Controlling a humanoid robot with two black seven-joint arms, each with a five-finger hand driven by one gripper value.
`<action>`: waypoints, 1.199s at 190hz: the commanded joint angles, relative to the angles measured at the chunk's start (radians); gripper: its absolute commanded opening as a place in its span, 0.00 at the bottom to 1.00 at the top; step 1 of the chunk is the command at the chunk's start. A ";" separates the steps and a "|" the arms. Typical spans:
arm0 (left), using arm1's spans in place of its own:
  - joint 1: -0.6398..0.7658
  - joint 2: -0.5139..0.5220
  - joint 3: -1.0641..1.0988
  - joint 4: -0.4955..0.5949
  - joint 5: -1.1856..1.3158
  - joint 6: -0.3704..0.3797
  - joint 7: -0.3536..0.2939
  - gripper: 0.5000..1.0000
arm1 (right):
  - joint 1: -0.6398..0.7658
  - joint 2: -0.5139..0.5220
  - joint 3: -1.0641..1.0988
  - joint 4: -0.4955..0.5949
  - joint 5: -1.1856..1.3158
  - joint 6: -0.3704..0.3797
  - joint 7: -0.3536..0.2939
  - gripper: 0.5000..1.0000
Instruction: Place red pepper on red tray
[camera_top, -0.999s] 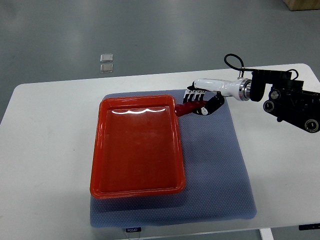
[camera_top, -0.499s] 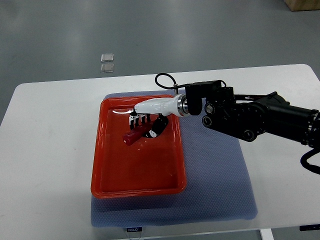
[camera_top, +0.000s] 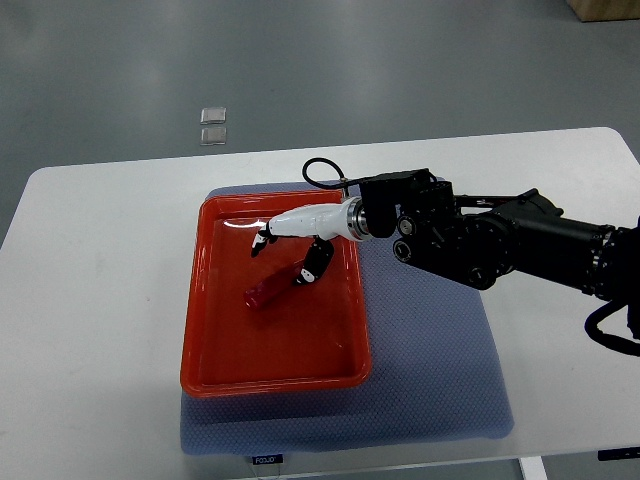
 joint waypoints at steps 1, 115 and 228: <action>0.000 0.000 -0.001 -0.001 0.000 0.000 0.000 1.00 | 0.002 -0.017 0.028 0.001 0.021 0.010 0.003 0.82; 0.000 0.000 0.000 -0.001 0.000 0.000 0.000 1.00 | -0.054 -0.168 0.311 -0.188 0.798 0.246 -0.008 0.83; 0.000 0.000 0.000 -0.001 0.000 0.000 0.000 1.00 | -0.261 -0.166 0.357 -0.357 1.467 0.318 -0.057 0.83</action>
